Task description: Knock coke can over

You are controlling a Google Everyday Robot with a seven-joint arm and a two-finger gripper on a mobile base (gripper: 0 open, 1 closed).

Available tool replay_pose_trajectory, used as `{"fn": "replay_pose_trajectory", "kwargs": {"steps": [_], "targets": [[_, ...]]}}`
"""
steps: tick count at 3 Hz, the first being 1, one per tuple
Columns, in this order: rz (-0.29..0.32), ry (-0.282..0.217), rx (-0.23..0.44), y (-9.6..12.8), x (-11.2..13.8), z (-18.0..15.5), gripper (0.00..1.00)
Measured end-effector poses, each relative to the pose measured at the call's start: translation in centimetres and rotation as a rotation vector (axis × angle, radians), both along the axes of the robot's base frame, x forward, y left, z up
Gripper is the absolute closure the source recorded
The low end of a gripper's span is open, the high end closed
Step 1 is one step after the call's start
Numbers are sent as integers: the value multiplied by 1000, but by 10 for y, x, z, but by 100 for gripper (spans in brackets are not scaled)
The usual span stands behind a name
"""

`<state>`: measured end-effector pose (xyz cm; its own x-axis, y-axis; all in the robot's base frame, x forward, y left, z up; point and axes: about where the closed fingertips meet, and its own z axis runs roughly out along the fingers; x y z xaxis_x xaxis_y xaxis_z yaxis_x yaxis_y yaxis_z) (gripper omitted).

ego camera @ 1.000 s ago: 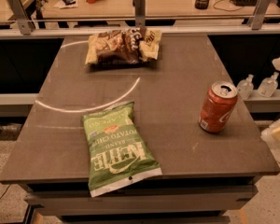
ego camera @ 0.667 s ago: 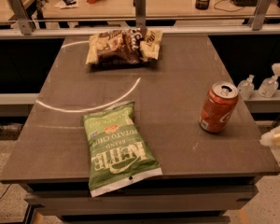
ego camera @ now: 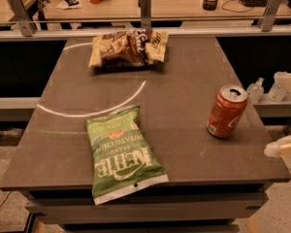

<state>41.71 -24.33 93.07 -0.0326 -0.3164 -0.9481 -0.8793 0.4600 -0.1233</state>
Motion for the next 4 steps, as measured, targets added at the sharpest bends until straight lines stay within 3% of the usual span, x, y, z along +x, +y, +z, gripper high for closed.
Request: {"fn": "replay_pose_trajectory", "kwargs": {"steps": [1,3,4], "targets": [[0,0,0,0,0,0,0],[-145,2,68,2,23,-28,0],[-177,-19,121,5,38,-43,0]]}}
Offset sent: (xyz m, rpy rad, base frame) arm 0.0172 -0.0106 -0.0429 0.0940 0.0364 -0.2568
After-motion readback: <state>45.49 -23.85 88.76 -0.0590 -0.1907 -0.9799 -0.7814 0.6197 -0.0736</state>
